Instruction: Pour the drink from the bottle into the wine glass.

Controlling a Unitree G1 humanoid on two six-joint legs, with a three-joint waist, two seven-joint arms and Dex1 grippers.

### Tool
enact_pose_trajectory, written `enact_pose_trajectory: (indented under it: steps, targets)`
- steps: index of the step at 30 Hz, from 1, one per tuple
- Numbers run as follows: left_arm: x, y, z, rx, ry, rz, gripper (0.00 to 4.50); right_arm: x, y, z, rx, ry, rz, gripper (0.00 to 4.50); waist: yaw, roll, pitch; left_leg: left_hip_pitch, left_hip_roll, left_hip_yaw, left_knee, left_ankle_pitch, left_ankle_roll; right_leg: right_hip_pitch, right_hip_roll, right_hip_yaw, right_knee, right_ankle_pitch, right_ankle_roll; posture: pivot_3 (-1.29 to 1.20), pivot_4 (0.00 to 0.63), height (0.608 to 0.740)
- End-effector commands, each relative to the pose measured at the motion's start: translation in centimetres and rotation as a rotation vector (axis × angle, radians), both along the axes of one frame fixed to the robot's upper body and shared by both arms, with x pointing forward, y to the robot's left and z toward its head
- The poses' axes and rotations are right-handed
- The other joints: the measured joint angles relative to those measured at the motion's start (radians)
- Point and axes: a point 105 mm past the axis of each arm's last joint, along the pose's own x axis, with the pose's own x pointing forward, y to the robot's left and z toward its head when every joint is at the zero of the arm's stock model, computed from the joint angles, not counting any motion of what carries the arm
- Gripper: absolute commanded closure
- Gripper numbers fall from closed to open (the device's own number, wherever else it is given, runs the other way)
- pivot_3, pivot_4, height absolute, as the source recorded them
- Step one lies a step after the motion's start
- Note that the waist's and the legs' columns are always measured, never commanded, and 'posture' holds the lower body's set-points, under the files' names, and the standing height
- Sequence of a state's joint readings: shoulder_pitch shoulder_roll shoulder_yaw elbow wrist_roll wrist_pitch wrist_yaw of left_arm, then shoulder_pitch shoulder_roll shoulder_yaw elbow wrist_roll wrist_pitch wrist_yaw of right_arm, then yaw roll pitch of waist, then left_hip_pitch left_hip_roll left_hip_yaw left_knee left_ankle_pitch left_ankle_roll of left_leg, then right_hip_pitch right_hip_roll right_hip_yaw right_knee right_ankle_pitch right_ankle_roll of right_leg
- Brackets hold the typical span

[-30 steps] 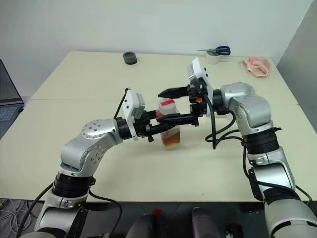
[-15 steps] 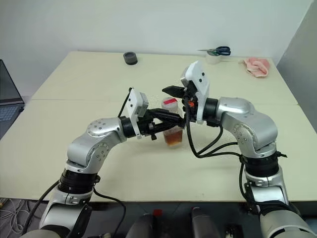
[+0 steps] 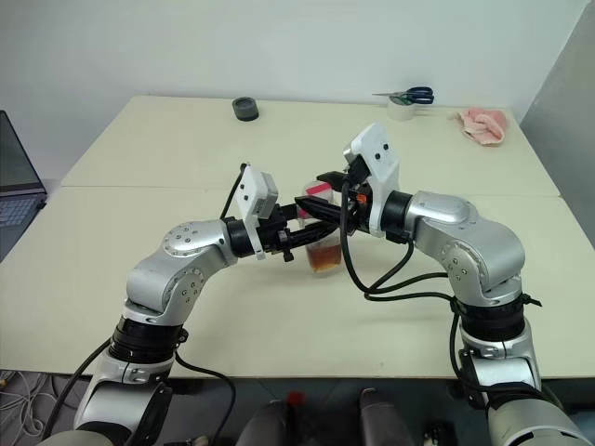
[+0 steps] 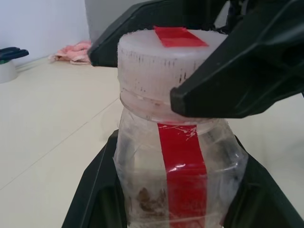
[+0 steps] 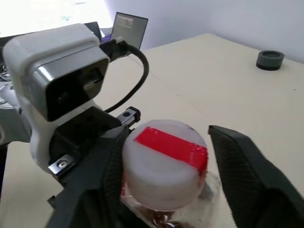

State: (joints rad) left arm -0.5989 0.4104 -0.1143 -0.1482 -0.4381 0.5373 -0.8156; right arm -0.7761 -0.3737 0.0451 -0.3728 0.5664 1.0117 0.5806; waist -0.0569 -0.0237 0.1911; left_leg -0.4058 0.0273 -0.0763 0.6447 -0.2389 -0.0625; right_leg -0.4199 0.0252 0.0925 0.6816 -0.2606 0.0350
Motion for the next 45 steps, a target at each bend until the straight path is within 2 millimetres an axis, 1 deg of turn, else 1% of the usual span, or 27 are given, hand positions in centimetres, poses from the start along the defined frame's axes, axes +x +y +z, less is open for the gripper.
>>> enact_pose_trajectory:
  steps: [1, 3, 7, 10, 11, 12, 14, 15, 17, 20, 23, 25, 26, 30, 31, 33, 39, 43, 45]
  targets:
    - [-0.2, 0.2, 1.4, -0.020, -0.066, 0.002, 2.63, -0.5, 0.0, 1.6, 0.028, -0.054, 0.015, 2.62, 0.000, 0.000, 0.000, 0.000, 0.000, 0.000, 0.000, 0.000, 0.000, 0.000, 0.000, 0.000, 0.000, 0.000, 0.000, 0.00, 0.150, 0.740]
    - [-0.2, 0.1, 1.5, -0.023, -0.066, 0.003, 2.63, -1.0, 0.2, 1.7, 0.017, -0.061, 0.078, 2.62, 0.000, 0.000, 0.000, 0.000, 0.000, 0.000, 0.000, 0.000, 0.000, 0.000, 0.000, 0.000, 0.000, 0.000, 0.000, 0.00, 0.150, 0.740]
    - [-0.1, 0.0, 1.6, -0.024, -0.065, 0.000, 2.63, -1.9, 0.2, 1.6, -0.021, -0.069, 0.260, 2.62, 0.000, 0.000, 0.000, 0.000, 0.000, 0.001, 0.000, 0.000, 0.000, 0.000, 0.000, 0.000, 0.000, 0.000, 0.000, 0.00, 0.150, 0.740]
    - [-0.2, 0.0, 1.6, -0.021, -0.066, -0.005, 2.63, -2.3, 0.3, 1.7, -0.047, -0.112, 0.442, 2.62, 0.000, 0.000, 0.000, 0.000, 0.000, 0.001, 0.000, 0.000, 0.000, 0.000, 0.000, 0.000, -0.001, 0.000, 0.000, 0.00, 0.150, 0.740]
    - [-0.3, 0.0, 1.6, -0.018, -0.068, -0.008, 2.63, -2.5, 0.1, 1.2, -0.078, -0.114, 0.534, 2.62, -0.001, 0.000, 0.000, 0.000, 0.000, 0.001, 0.000, 0.000, 0.000, 0.000, 0.000, 0.000, -0.001, 0.000, 0.000, 0.00, 0.150, 0.740]
    - [-0.4, -0.1, 1.7, -0.015, -0.070, -0.011, 2.63, -2.2, -0.1, 0.5, -0.111, -0.111, 0.591, 2.62, -0.001, 0.000, 0.000, 0.001, 0.000, 0.001, 0.000, 0.000, 0.000, 0.000, 0.001, 0.000, -0.001, 0.000, 0.001, 0.00, 0.150, 0.740]
    - [-0.5, -0.2, 1.9, -0.010, -0.081, -0.013, 2.64, -0.7, -0.3, -0.4, -0.154, -0.102, 0.618, 2.62, -0.004, 0.000, 0.000, 0.001, 0.000, 0.001, 0.000, 0.000, 0.000, 0.000, 0.001, 0.001, -0.001, -0.001, 0.001, 0.00, 0.150, 0.740]
    - [-0.5, -0.2, 2.0, -0.011, -0.085, -0.010, 2.64, -0.2, -0.3, -0.4, -0.164, -0.104, 0.619, 2.62, -0.005, 0.000, 0.000, 0.002, 0.000, 0.002, 0.000, 0.000, 0.000, 0.001, 0.001, 0.001, -0.001, -0.001, 0.001, 0.00, 0.150, 0.740]
    - [-0.5, -0.1, 2.2, -0.012, -0.093, 0.002, 2.64, 0.2, -0.4, -0.2, -0.175, -0.121, 0.632, 2.62, -0.005, 0.000, 0.000, 0.002, 0.001, 0.002, 0.000, 0.000, 0.000, 0.000, 0.001, 0.002, 0.000, 0.000, 0.000, 0.00, 0.150, 0.740]
    - [-0.4, 0.2, 2.2, -0.014, -0.092, 0.022, 2.64, 0.8, -0.4, 0.0, -0.190, -0.134, 0.601, 2.62, -0.002, 0.000, 0.000, 0.002, 0.001, 0.002, 0.000, 0.000, 0.000, 0.000, 0.001, 0.001, 0.000, 0.001, -0.002, 0.00, 0.150, 0.740]
    - [-0.4, 0.4, 2.1, -0.021, -0.087, 0.037, 2.64, 1.1, -0.3, 0.3, -0.166, -0.119, 0.566, 2.62, -0.002, 0.000, 0.000, 0.001, 0.000, 0.002, 0.000, 0.000, 0.000, 0.000, 0.000, 0.001, 0.000, 0.001, -0.002, 0.00, 0.150, 0.740]
    - [-0.4, 0.4, 2.1, -0.024, -0.085, 0.039, 2.64, 0.8, -0.4, 0.8, -0.138, -0.110, 0.569, 1.89, -0.001, 0.000, 0.000, 0.001, 0.000, 0.002, 0.000, 0.000, 0.000, 0.000, -0.001, 0.001, 0.000, 0.001, -0.002, 0.00, 0.150, 0.740]
    - [-0.4, 0.3, 2.1, -0.026, -0.084, 0.038, 2.65, 0.6, -0.4, 1.0, -0.128, -0.109, 0.573, 1.62, -0.001, 0.000, 0.000, 0.001, 0.000, 0.001, 0.000, 0.000, 0.000, 0.000, -0.001, 0.001, 0.000, 0.001, -0.002, 0.00, 0.150, 0.740]
    - [-0.5, 0.0, 2.1, -0.025, -0.078, 0.019, 2.65, 0.4, -0.7, 1.6, -0.111, -0.112, 0.553, 0.18, -0.001, 0.000, 0.000, 0.001, 0.000, 0.001, 0.000, 0.000, 0.000, 0.000, -0.001, 0.001, 0.000, 0.001, -0.002, 0.00, 0.150, 0.740]
    - [-0.5, -0.1, 2.1, -0.025, -0.077, 0.016, 2.66, 0.4, -0.8, 1.7, -0.108, -0.113, 0.546, 0.00, -0.001, 0.000, 0.000, 0.001, 0.000, 0.001, 0.000, 0.000, 0.000, 0.000, -0.001, 0.001, 0.000, 0.001, -0.002, 0.00, 0.150, 0.740]
    - [-0.4, -0.1, 2.1, -0.025, -0.077, 0.015, 2.66, 0.5, -0.9, 1.9, -0.108, -0.117, 0.520, 0.00, -0.001, 0.000, 0.000, 0.001, 0.000, 0.001, 0.000, 0.000, 0.000, 0.000, -0.001, 0.001, 0.000, 0.001, -0.002, 0.00, 0.150, 0.740]
    - [-0.4, -0.3, 2.0, -0.024, -0.075, 0.003, 2.66, 1.9, -1.9, 3.1, -0.073, -0.167, 0.304, 0.00, 0.000, 0.000, 0.000, 0.001, 0.000, 0.001, 0.000, 0.000, 0.000, 0.000, -0.001, 0.001, 0.000, 0.001, -0.002, 0.00, 0.150, 0.740]
    - [-0.3, -0.4, 1.9, -0.025, -0.073, -0.002, 2.66, 1.0, -2.2, 3.8, -0.022, -0.163, 0.226, 0.00, 0.001, 0.000, 0.000, 0.001, 0.000, 0.001, 0.000, 0.000, 0.000, 0.000, -0.001, 0.001, 0.000, 0.001, -0.002, 0.00, 0.150, 0.740]
    - [-0.3, -0.5, 2.0, -0.027, -0.072, -0.006, 2.66, -0.1, -2.2, 3.7, -0.013, -0.149, 0.212, 0.00, 0.001, 0.000, 0.000, 0.001, 0.000, 0.001, 0.000, 0.000, 0.000, 0.000, -0.001, 0.001, 0.000, 0.001, -0.002, 0.00, 0.150, 0.740]
